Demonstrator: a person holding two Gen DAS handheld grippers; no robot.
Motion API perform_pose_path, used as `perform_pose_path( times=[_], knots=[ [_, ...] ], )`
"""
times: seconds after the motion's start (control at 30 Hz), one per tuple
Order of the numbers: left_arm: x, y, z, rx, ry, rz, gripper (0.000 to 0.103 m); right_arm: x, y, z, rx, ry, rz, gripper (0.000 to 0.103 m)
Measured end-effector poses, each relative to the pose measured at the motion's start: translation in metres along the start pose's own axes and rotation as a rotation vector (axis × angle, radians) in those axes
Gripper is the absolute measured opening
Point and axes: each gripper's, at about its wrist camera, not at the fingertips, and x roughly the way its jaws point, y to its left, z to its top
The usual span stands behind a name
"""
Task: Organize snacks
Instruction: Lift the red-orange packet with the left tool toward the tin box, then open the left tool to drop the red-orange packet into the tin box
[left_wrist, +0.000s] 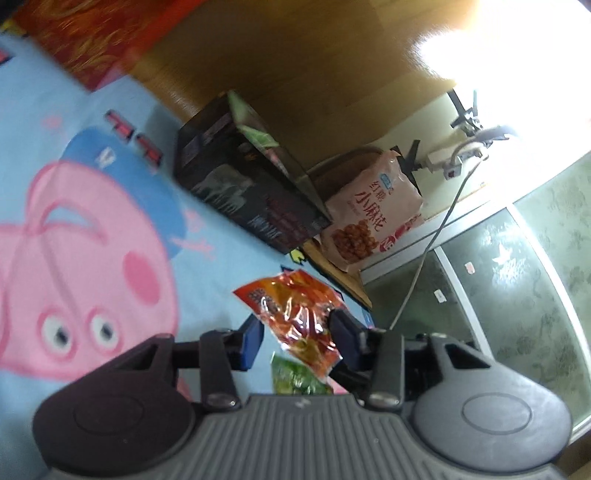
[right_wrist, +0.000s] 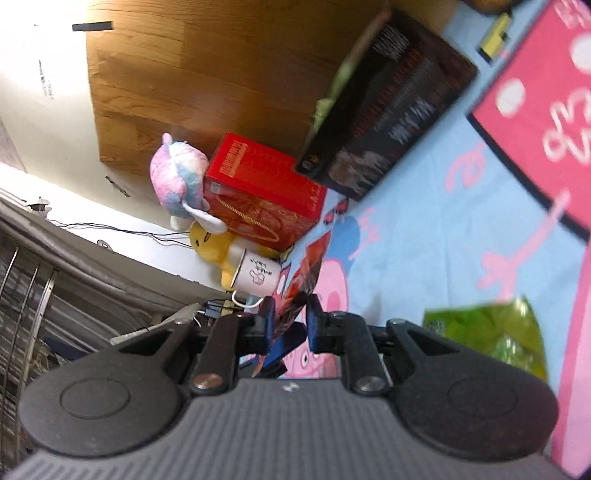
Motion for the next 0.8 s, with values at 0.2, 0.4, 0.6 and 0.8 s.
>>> perform_pose_path(
  times=[0.2, 0.4, 0.6, 0.8],
  knots=[
    [0.028, -0.029, 0.04, 0.107, -0.001, 0.014, 0.04, -0.007, 0.017, 0.034, -0.077, -0.052, -0.017, 0.02],
    [0.067, -0.045, 0.099, 0.179, -0.024, 0.06, 0.043, 0.011, 0.044, 0.089, -0.234, -0.094, -0.112, 0.02],
    [0.105, -0.029, 0.143, 0.183, -0.08, 0.224, 0.054, 0.071, 0.053, 0.131, -0.474, -0.098, -0.292, 0.033],
    [0.105, -0.03, 0.131, 0.248, -0.09, 0.279, 0.058, 0.073, 0.05, 0.11, -0.733, -0.195, -0.494, 0.046]
  ],
)
